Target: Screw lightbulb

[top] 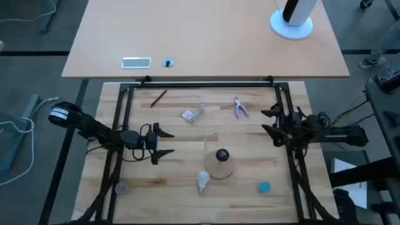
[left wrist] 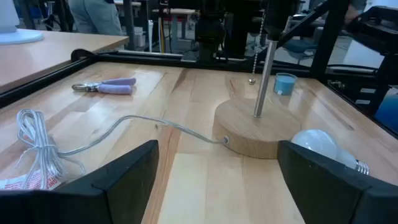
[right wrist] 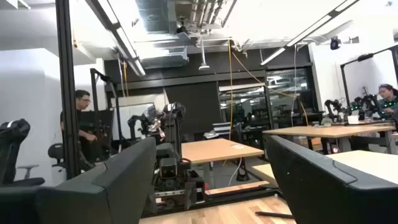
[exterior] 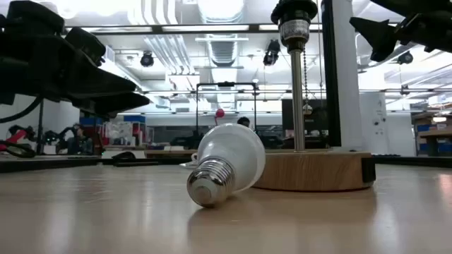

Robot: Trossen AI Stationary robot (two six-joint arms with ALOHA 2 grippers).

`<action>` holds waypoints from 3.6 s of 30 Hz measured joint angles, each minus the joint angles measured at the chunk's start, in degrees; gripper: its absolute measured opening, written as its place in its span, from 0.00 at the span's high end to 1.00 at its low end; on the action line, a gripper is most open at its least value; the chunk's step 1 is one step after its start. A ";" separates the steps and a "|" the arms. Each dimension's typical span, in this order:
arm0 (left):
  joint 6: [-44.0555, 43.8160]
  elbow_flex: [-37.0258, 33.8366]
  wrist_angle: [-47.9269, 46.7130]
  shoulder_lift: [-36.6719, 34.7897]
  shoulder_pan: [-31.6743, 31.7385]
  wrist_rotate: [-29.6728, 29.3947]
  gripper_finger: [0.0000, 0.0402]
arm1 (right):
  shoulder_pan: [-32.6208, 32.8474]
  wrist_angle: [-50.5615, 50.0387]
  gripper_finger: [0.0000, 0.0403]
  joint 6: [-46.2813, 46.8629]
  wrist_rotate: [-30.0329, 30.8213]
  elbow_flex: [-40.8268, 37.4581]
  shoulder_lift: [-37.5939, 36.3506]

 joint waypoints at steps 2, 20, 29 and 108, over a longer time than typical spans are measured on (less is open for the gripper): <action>0.01 -0.01 0.00 0.00 0.01 -0.01 0.21 | 0.02 0.01 0.23 0.00 0.01 0.01 0.01; 0.00 0.00 0.00 0.00 0.02 -0.01 0.21 | 0.00 0.01 0.24 0.00 0.00 0.02 0.02; 0.00 -0.02 0.00 0.00 0.02 -0.02 0.21 | 0.00 0.00 0.24 0.00 0.00 0.00 0.00; 32.34 43.38 -4.41 -0.46 0.17 -7.37 0.21 | 0.00 -0.31 0.23 0.00 0.04 0.00 0.02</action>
